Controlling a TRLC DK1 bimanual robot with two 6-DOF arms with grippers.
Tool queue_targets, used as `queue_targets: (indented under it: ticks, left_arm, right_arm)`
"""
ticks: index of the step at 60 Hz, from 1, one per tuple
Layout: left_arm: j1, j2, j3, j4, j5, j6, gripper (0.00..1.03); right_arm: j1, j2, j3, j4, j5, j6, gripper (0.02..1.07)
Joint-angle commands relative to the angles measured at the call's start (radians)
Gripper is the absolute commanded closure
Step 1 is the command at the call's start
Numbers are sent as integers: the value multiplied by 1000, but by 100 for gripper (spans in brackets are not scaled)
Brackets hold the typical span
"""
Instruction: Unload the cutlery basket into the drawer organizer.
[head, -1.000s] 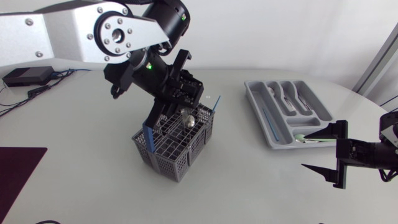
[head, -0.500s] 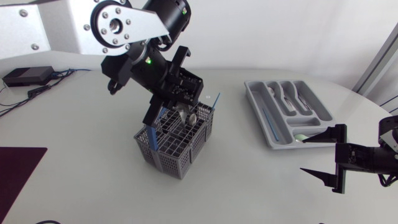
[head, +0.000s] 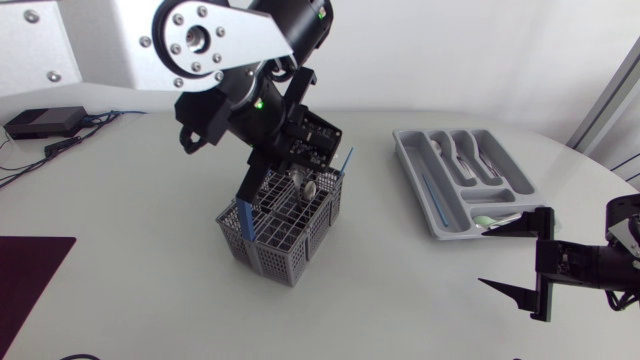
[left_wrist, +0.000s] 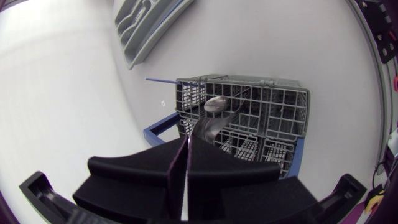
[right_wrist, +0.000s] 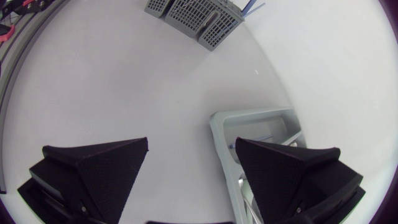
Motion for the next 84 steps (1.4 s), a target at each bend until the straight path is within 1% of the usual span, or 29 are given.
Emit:
queue_targets:
  ticks: [1,12,28,35,43,60,65,69,77,81,82,84]
  left_arm:
    - [-18,-30,48,-10,-21,-15,97]
    - [-51,-69,57,-50,-63,-21,97]
    - [-95,-92,95,-76,-137,-27,97]
    - [-106,-94,118,-100,-145,-43,97]
    - [-120,-102,127,-108,-174,-47,97]
    - [-147,-117,57,-96,-272,-142,97]
    - [-156,-115,51,-94,-309,-179,97]
    - [-161,-114,48,-94,-323,-204,97]
    - [-172,-103,37,-99,-356,-260,97]
    - [-184,-100,32,-103,-381,-287,97]
    - [-187,-99,32,-105,-386,-294,97]
    - [-189,-96,34,-108,-393,-306,97]
  right_arm:
    - [9,-23,-31,8,-12,-4,6]
    - [14,-50,-51,6,-12,-4,6]
    - [25,-110,-89,0,-15,-2,6]
    - [25,-127,-97,-3,-18,-2,6]
    - [23,-158,-108,-9,-21,-1,6]
    - [52,-219,-140,-38,-22,15,6]
    - [68,-245,-140,-38,-22,48,6]
    - [88,-268,-138,-38,-22,85,6]
    - [167,-339,-143,-40,-30,194,6]
    - [227,-403,-142,-23,-38,297,6]
    - [247,-431,-142,-5,-41,352,6]
    - [270,-451,-142,20,-44,406,6]
